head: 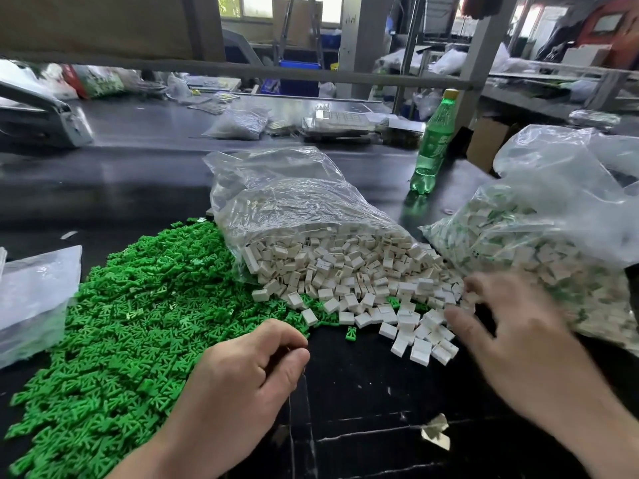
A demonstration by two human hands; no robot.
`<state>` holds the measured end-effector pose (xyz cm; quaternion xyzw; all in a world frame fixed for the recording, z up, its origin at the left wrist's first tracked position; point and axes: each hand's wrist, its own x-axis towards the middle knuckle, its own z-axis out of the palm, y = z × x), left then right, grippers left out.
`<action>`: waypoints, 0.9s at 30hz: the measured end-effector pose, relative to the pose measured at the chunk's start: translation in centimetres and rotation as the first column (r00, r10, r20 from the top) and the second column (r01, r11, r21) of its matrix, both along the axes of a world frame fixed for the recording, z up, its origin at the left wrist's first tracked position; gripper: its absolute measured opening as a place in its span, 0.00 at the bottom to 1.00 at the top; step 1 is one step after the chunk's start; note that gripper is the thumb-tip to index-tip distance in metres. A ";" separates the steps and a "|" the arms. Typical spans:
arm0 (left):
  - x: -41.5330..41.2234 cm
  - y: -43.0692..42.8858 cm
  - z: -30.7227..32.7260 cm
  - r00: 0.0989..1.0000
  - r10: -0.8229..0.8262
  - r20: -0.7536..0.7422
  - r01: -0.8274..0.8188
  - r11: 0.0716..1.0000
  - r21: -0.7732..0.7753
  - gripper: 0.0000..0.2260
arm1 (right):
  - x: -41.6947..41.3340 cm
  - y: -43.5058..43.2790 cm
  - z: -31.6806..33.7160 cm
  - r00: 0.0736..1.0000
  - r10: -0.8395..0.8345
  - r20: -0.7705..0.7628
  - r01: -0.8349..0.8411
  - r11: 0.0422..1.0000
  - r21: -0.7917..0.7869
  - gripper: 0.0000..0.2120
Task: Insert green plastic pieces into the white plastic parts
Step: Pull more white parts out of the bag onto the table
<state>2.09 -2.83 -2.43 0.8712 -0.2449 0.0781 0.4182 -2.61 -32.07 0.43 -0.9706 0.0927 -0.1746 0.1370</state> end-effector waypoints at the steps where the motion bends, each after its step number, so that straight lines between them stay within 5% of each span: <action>1: 0.0 0.0 -0.1 1.000 -0.002 -0.003 0.002 1.000 0.010 0.07 | -0.2 0.3 -1.4 0.983 -0.030 -0.182 0.029 1.000 -0.008 0.38; 3: 0.0 0.0 -0.3 1.000 -0.014 -0.017 0.015 0.999 0.031 0.02 | 0.0 -0.8 -4.2 0.889 -0.175 -0.424 0.117 0.980 -0.160 0.49; 6: 0.1 -0.1 -0.3 0.999 -0.040 -0.037 0.042 0.998 0.043 0.04 | 1.5 -1.3 -4.8 0.850 -0.238 -0.469 0.152 0.965 -0.215 0.53; 12: 0.1 -0.1 -0.5 0.996 -0.082 -0.034 0.083 0.996 0.030 0.06 | 2.6 -2.3 -6.4 0.955 -0.018 -0.295 0.015 1.000 -0.011 0.46; 15: 0.2 0.0 -0.7 0.996 -0.083 -0.028 0.083 0.996 0.021 0.08 | 3.3 -3.9 -6.0 0.987 -0.145 -0.066 0.150 0.986 0.071 0.37; 18: 0.2 -0.1 -0.8 0.995 -0.095 -0.003 0.095 0.995 0.020 0.09 | 4.1 -3.4 -5.8 0.976 -0.184 -0.115 0.187 0.982 0.012 0.38; 21: 0.1 -0.2 -0.8 0.992 -0.129 -0.015 0.129 0.991 0.041 0.07 | 3.9 -1.5 -6.8 0.980 0.013 -0.196 -0.005 0.999 0.040 0.41; 24: 0.1 -0.1 -0.8 0.991 -0.130 0.010 0.129 0.990 0.058 0.04 | 4.0 -1.4 -6.7 0.984 0.152 -0.094 -0.140 0.982 0.124 0.34; 27: 0.2 -0.1 -0.9 0.992 -0.127 0.015 0.125 0.989 0.072 0.04 | 5.2 -2.1 -5.7 0.995 0.099 0.006 -0.100 0.992 0.076 0.32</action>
